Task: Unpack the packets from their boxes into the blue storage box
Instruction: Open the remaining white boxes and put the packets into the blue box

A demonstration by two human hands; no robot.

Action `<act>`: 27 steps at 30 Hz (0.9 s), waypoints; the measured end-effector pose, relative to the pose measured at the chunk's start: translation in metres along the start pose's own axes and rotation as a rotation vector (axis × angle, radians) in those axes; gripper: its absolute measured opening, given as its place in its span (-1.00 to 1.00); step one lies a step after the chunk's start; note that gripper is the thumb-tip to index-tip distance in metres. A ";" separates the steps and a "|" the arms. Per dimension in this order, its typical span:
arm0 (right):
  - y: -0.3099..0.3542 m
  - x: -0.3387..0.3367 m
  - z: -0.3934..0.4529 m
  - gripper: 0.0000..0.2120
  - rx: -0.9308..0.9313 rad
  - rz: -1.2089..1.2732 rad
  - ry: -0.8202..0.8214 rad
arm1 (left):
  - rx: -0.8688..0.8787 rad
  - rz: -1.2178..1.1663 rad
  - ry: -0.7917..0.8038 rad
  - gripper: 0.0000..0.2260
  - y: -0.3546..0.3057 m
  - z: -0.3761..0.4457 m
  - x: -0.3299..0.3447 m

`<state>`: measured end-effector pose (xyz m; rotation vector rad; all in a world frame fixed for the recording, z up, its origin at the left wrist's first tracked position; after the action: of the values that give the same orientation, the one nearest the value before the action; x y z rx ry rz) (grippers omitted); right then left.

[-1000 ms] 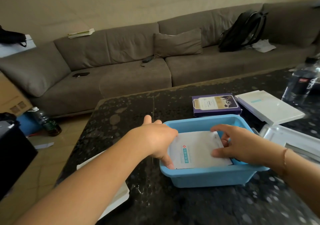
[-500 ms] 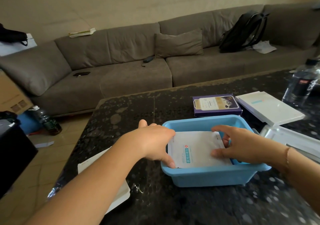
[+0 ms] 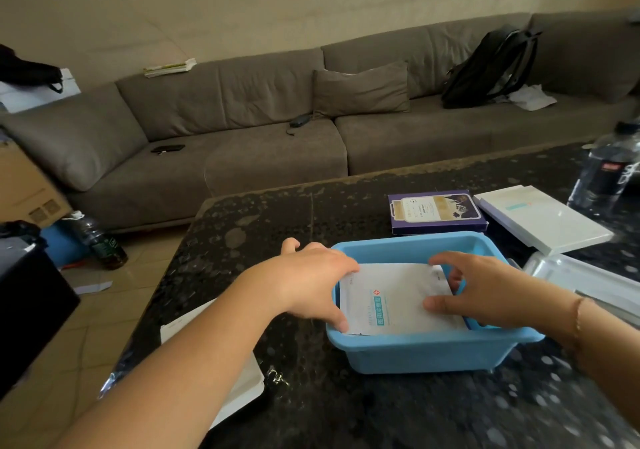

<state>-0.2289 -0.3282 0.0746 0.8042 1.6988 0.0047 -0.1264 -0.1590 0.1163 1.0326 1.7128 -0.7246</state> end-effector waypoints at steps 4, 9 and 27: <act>0.002 0.001 -0.002 -0.28 -0.007 -0.023 0.000 | 0.017 0.075 0.006 -0.48 -0.004 0.009 0.003; 0.004 0.003 -0.002 -0.28 -0.007 -0.013 0.001 | -0.011 0.234 0.004 -0.55 -0.014 0.015 0.002; 0.000 0.002 -0.001 -0.25 0.000 0.021 -0.004 | -0.035 0.111 0.032 -0.46 -0.006 0.009 -0.003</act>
<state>-0.2297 -0.3268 0.0733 0.8213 1.6863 0.0178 -0.1274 -0.1700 0.1165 1.1108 1.6754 -0.6076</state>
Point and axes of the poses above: each hand's wrist, its own z-axis towards the middle knuckle, its own x-axis out of the palm, y = z × x, the point moved 7 cm from there along z, towards the middle knuckle, and after that the axes turned 2 degrees about x, right-handed, at the moved point
